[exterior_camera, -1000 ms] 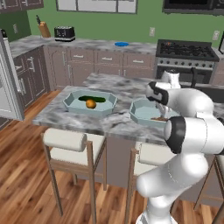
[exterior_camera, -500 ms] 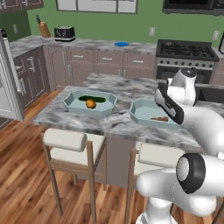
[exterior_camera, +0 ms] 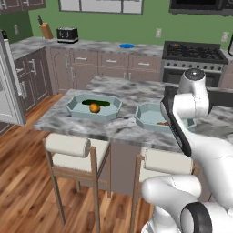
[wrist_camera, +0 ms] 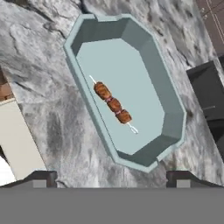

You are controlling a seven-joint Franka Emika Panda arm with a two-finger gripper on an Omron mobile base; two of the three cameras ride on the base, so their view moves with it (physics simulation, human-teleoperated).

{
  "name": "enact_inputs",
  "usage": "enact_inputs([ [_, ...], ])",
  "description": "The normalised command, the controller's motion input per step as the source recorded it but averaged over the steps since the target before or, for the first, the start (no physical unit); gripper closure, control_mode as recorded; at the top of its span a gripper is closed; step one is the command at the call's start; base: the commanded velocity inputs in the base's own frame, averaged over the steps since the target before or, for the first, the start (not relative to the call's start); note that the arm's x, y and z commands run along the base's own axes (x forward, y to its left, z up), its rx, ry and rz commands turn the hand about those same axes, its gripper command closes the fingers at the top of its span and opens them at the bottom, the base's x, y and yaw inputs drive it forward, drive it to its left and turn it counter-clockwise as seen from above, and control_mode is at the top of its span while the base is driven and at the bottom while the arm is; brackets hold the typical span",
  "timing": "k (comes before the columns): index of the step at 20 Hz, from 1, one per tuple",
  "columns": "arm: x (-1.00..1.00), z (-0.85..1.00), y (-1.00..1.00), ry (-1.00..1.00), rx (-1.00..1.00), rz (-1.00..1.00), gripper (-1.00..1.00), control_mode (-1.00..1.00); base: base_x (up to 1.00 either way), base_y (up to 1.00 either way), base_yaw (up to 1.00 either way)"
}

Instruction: Place the cold items (mango and cucumber) from the fridge in one tupperware on the dining counter. Place the warm items (hot dog and kebab skewer) in the stove area in another tupperware.

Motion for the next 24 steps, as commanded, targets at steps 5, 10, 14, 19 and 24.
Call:
enact_inputs([
  [5, -1.0, 0.33, 0.0, -0.13, 0.43, -0.6, -1.0, -1.0, 0.0, 0.0, 0.0],
  [10, -1.0, 0.33, 0.0, -0.25, 0.45, -0.51, -1.0, -1.0, 0.0, 0.0, 0.0],
  [14, -0.98, 0.28, 0.13, -0.53, 0.14, -0.35, -1.0, -1.0, 0.0, 0.0, 0.0],
  [19, -0.73, 0.37, 0.26, -0.46, 0.0, -0.19, -1.0, -1.0, 0.0, 0.0, 0.0],
  [24, -0.51, 0.5, 0.18, -0.03, 0.0, 0.0, -1.0, -1.0, 0.0, 0.0, 0.0],
])
